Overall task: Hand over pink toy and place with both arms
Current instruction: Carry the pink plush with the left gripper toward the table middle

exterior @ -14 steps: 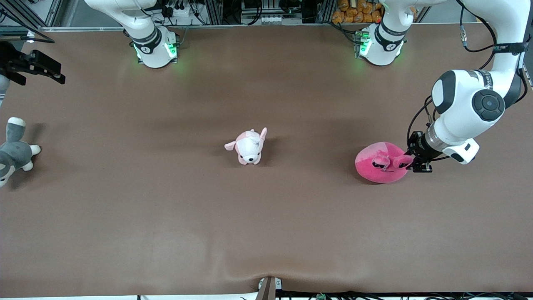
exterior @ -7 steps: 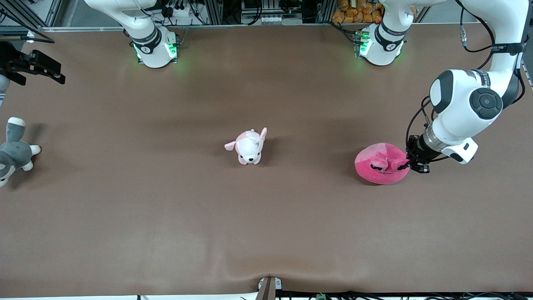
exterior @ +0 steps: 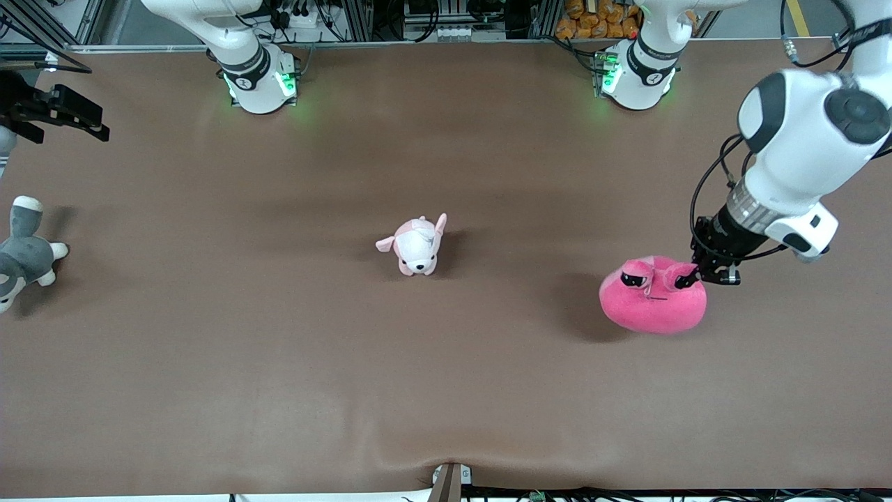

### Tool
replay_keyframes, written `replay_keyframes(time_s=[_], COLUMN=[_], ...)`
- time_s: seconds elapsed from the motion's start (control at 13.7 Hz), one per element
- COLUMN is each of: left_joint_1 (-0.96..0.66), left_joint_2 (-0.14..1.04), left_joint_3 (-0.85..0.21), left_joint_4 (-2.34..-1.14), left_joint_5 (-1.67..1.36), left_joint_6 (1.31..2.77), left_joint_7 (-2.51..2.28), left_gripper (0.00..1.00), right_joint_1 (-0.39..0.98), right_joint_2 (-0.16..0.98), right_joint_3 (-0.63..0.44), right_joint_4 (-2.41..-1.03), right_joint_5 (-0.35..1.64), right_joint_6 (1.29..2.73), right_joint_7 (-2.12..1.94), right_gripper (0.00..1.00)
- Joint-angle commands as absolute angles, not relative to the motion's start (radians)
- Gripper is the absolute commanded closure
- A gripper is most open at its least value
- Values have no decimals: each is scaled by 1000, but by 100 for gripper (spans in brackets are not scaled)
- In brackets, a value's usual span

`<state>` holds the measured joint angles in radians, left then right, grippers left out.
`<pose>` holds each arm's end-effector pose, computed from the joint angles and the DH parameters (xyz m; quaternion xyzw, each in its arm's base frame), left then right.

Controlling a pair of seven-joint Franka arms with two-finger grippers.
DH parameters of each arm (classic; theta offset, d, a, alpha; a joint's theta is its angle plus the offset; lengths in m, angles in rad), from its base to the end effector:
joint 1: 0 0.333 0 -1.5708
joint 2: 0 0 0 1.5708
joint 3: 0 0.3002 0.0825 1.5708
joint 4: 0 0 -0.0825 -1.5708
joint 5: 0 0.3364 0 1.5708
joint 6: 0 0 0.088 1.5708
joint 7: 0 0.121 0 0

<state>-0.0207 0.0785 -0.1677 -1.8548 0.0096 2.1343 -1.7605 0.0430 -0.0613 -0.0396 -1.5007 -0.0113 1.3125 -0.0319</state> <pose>0.5504 -0.1021 0.4833 0.7039 0.7031 0.0549 0.0847 0.4586 -0.0007 0.6324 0.9978 0.0166 -0.0635 0.0034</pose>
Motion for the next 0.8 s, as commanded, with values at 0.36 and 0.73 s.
replay_keyframes(time_s=[0.36, 0.73], left_joint_1=[-130, -305], left_joint_2=[98, 187], left_joint_3=[-319, -319], left_joint_4=[-1526, -1399], left_joint_5=[75, 124], left_joint_6=[1892, 1876], left_joint_7=[-2032, -2255], left_gripper=[100, 100], right_joint_1=[29, 15], right_joint_2=[-17, 153], right_joint_3=[-34, -34], right_joint_4=[-1479, -1471], right_joint_5=[-6, -57], right_joint_6=[1301, 1232], right_joint_7=[-35, -41], right_gripper=[0, 0])
